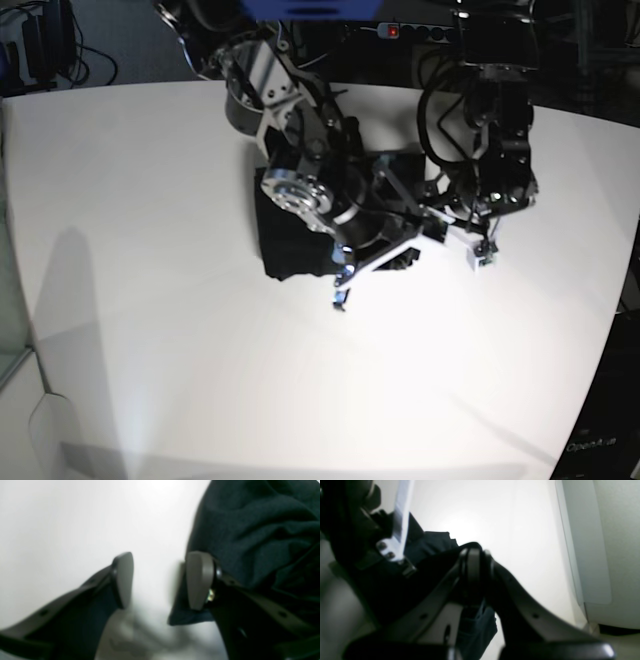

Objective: Fold the T-shirt properly
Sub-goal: 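Hold the bundle with both grippers and press the fold down, then press the bundle with the right gripper while the left gripper withdraws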

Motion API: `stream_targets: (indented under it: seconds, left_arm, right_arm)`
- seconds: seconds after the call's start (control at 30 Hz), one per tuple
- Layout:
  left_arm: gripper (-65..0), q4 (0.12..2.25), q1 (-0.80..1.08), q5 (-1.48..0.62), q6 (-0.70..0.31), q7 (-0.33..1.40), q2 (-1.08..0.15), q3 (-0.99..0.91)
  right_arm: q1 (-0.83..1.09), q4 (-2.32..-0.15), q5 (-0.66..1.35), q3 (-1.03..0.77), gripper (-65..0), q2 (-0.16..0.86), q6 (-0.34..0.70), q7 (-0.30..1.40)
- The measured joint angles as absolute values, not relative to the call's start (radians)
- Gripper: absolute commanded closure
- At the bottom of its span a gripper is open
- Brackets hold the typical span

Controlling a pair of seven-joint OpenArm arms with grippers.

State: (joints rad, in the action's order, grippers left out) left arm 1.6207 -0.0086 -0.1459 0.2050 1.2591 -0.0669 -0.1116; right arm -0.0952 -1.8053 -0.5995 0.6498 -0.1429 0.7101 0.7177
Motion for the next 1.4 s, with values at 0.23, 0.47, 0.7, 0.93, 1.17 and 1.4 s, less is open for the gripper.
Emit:
stream_targets:
  seconds: [0.23, 0.47, 0.7, 0.93, 1.17, 1.4]
  left_arm:
    - [-33.2, 1.618, -0.009, -0.146, 0.205, 1.259, -0.066, -0.111]
    - [-33.2, 1.618, -0.002, -0.146, 0.205, 1.259, -0.069, -0.109]
    - [-33.2, 1.618, 0.019, -0.146, 0.205, 1.257, -0.07, -0.109]
    - [-33.2, 1.623, 0.022, -0.146, 0.205, 1.267, -0.07, -0.116]
    - [-33.2, 1.771, 0.057, -0.138, 0.21, 1.276, -0.1, -0.123]
    - [-33.2, 1.807, 0.056, -0.131, 0.213, 1.297, -0.1, -0.123]
  right_arm:
    - [-0.127, -1.805, -0.596, 0.74, 0.0, -0.141, 0.71, 0.734]
    - [-0.185, -1.808, -0.595, 0.814, 0.0, -0.142, 0.71, 0.774]
    - [-0.193, -1.805, -0.596, 0.901, 0.0, -0.142, 0.71, 0.771]
    - [-0.194, -1.79, -0.603, 0.918, 0.0, -0.142, 0.706, 0.764]
    - [-0.195, -1.771, -0.56, 0.895, 0.0, -0.15, 0.698, 0.705]
    - [-0.198, -1.778, -0.55, 0.89, 0.0, -0.152, 0.695, 0.688]
